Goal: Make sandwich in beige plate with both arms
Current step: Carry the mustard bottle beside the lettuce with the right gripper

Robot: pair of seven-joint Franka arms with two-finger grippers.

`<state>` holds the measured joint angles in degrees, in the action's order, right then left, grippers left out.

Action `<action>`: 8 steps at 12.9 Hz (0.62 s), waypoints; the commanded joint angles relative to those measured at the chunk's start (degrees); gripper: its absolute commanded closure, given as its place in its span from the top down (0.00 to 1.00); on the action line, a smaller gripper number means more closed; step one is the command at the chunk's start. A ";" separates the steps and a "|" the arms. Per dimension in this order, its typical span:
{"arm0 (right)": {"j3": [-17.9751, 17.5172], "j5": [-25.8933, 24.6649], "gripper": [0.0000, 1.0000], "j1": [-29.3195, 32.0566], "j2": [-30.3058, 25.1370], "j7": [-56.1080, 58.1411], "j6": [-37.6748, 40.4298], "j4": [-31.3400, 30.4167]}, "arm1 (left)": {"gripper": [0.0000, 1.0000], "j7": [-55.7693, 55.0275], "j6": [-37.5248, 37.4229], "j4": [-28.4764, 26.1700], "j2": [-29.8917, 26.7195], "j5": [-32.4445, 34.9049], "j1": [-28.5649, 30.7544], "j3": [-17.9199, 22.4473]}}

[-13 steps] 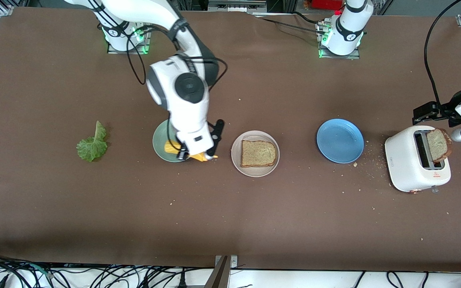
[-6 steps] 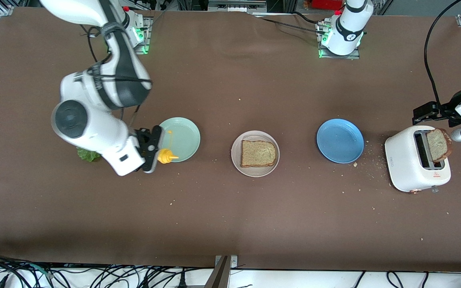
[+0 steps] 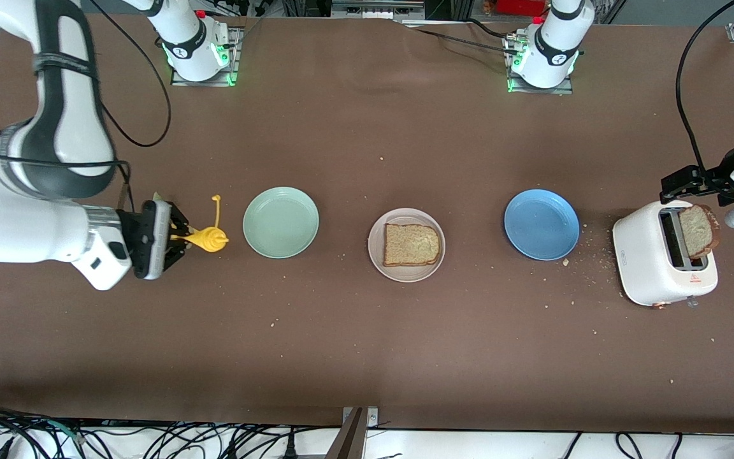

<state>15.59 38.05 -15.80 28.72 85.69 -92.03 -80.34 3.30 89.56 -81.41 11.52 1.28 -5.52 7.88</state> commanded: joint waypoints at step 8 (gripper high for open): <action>-0.21 22.76 0.00 14.03 -1.84 39.95 7.21 -29.34 | 1.00 -0.58 0.17 0.20 -0.80 -1.36 0.60 0.20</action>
<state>16.01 57.69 -2.88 25.99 119.35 -86.05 -106.98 2.73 89.75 -81.41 11.18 1.28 -5.27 8.02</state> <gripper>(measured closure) 0.960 0.000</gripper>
